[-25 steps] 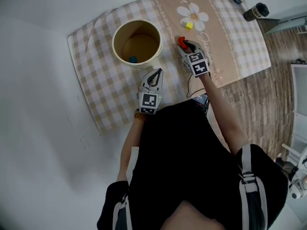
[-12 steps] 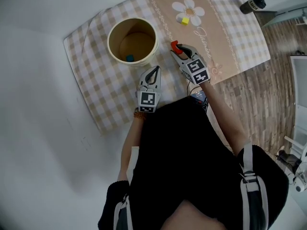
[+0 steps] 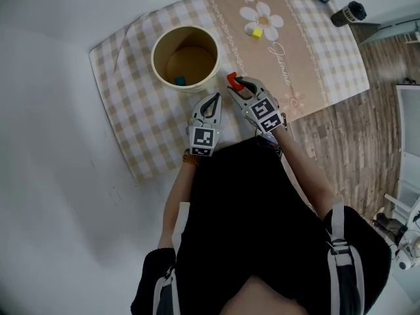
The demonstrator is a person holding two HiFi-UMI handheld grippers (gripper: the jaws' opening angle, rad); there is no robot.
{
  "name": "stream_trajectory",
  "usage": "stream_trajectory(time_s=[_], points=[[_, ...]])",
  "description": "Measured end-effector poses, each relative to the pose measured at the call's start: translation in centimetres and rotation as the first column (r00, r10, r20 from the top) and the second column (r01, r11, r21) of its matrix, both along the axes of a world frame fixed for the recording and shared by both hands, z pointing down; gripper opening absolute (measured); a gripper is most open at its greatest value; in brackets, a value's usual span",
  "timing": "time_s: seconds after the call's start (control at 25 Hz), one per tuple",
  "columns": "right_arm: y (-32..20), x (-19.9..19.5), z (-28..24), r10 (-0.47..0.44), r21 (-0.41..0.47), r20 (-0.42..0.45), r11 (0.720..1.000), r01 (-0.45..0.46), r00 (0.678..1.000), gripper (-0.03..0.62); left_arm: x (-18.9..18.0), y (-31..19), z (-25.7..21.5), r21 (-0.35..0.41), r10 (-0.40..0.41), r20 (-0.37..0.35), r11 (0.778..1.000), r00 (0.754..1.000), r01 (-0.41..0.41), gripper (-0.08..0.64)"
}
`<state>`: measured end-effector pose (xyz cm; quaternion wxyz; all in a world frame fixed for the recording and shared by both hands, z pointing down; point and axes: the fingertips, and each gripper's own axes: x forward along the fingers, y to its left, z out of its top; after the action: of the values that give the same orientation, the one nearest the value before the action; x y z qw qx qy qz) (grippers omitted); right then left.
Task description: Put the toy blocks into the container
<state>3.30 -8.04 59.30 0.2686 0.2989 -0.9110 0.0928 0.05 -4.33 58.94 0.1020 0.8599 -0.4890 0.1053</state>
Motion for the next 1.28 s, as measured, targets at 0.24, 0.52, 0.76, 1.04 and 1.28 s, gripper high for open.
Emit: stream_trajectory(time_s=[0.24,0.52,0.76,1.04,1.28], points=[[-1.6,0.5,-3.6,0.030,0.072,0.040,0.997,-0.033,0.999,0.140,-0.1,0.1,0.0,0.000,0.004,0.000,1.000,1.000,-0.004,0.002],[-5.3,-0.6,-15.4,0.022,0.252,0.184,0.965,-0.069,0.983,0.140,-0.1,0.1,0.0,0.000,0.000,-0.001,1.000,1.000,0.000,0.002],[-5.4,-6.4,-20.7,-0.116,0.338,0.215,0.940,0.037,0.970,0.140,-0.1,0.1,0.0,-0.001,-0.002,-0.003,1.000,1.000,0.002,0.002],[-4.2,-9.9,-18.8,-0.191,0.325,0.161,0.937,0.131,0.968,0.140,0.0,0.1,0.0,0.001,0.000,-0.003,1.000,1.000,0.000,0.002],[-4.1,-10.0,-18.2,-0.203,0.304,0.159,0.941,0.147,0.966,0.143,-0.1,0.1,0.0,-0.001,0.002,-0.003,1.000,1.000,-0.002,0.002]])
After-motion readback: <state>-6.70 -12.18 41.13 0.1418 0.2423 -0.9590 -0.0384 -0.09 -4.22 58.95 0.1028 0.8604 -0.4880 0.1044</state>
